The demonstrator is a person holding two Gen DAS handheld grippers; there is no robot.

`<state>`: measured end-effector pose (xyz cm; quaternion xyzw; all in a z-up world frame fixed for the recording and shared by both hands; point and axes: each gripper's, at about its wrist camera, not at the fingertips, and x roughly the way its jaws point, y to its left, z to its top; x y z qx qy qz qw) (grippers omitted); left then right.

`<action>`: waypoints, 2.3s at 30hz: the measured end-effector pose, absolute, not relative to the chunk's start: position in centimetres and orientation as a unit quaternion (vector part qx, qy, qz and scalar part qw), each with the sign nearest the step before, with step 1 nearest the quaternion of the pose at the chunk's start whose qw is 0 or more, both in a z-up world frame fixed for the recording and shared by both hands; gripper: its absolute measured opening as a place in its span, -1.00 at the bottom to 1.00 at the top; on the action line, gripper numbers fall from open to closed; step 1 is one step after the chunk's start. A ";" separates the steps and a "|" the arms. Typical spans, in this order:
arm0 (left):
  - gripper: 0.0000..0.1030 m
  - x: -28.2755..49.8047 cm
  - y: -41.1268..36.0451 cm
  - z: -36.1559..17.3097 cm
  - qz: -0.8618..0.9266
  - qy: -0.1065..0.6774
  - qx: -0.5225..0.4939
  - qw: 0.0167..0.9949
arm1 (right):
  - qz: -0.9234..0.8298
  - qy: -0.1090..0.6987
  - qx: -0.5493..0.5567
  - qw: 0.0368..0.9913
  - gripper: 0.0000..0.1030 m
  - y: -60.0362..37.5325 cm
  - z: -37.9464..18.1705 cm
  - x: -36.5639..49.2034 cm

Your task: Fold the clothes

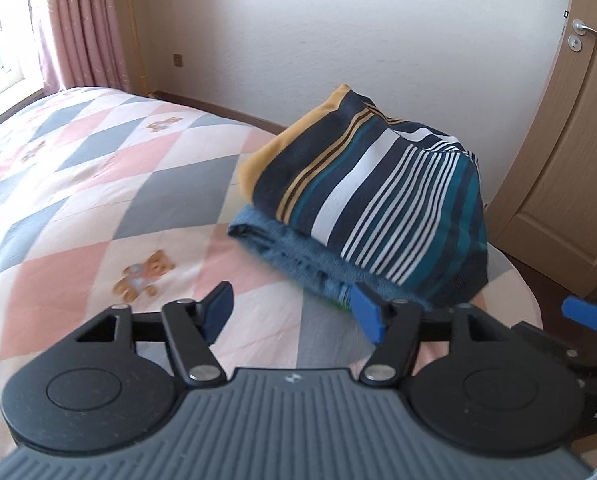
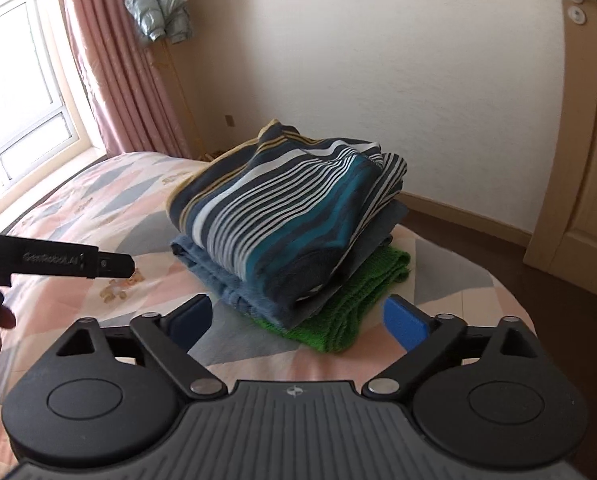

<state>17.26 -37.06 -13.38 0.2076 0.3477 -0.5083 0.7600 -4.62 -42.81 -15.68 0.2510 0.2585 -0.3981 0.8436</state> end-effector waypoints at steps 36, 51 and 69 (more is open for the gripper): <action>0.98 8.9 -19.0 -1.6 -0.475 0.309 0.276 0.776 | -0.486 0.277 0.233 0.795 0.97 -27.0 -2.2 -7.2; 0.98 9.3 -16.2 -2.3 -0.466 0.345 0.252 0.775 | -0.475 0.334 0.258 0.772 1.00 -26.0 -3.1 -7.0; 0.98 10.8 -23.9 -5.2 -0.446 0.376 0.270 0.766 | -0.455 0.381 0.276 0.757 1.00 -33.9 -6.4 -5.8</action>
